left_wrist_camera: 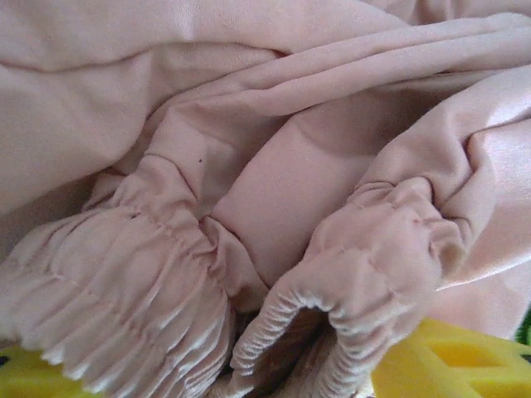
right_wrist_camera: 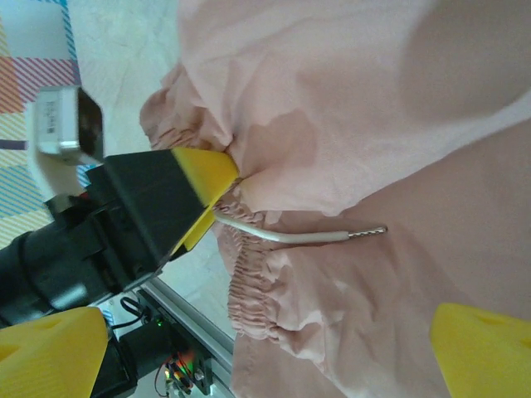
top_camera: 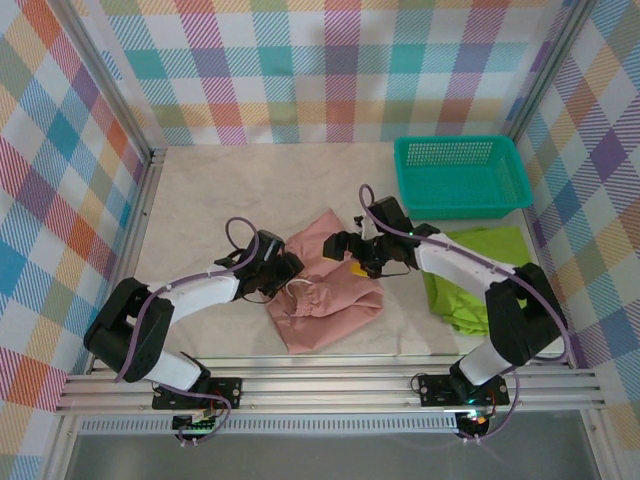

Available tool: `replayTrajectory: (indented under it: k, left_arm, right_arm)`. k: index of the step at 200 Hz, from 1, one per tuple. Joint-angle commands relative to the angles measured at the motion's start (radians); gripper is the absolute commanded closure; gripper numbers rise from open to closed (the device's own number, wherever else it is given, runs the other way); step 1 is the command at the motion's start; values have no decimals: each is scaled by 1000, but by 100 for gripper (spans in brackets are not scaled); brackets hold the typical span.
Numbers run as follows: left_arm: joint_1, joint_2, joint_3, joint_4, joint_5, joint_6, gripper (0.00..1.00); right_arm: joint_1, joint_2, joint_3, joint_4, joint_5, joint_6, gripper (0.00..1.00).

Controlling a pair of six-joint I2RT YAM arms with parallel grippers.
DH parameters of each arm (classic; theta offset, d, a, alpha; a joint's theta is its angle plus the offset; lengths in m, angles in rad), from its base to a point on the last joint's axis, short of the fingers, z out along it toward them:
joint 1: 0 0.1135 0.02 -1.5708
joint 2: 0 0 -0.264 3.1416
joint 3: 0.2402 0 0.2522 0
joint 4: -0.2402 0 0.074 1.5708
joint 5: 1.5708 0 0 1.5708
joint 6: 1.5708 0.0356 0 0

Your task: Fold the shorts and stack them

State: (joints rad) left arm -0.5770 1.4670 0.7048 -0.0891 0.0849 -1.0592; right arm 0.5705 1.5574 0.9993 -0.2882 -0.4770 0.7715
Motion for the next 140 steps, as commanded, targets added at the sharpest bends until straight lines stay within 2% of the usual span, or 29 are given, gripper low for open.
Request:
replayTrajectory:
  k: [1,11,39,55,74,104,140]
  left_arm:
    - [-16,8,-1,63,-7,-10,43]
    - [-18,16,-4,90,5,-18,47]
    - [-24,30,-9,132,27,-39,70]
    - [-27,22,-17,152,23,-51,79]
    - [-29,19,-15,157,29,-53,100]
    - [-29,-9,38,84,24,-40,100]
    - [-37,-55,208,-89,11,-22,100]
  right_arm:
    - [-1,54,-27,78,-53,47,1]
    - [-1,76,-41,105,-59,63,0]
    - [2,127,-63,167,-80,95,1]
    - [4,150,-72,197,-92,111,1]
    - [5,158,-78,214,-97,121,1]
    - [-1,79,-67,184,-62,100,0]
    - [-59,-135,-24,2,57,31,1]
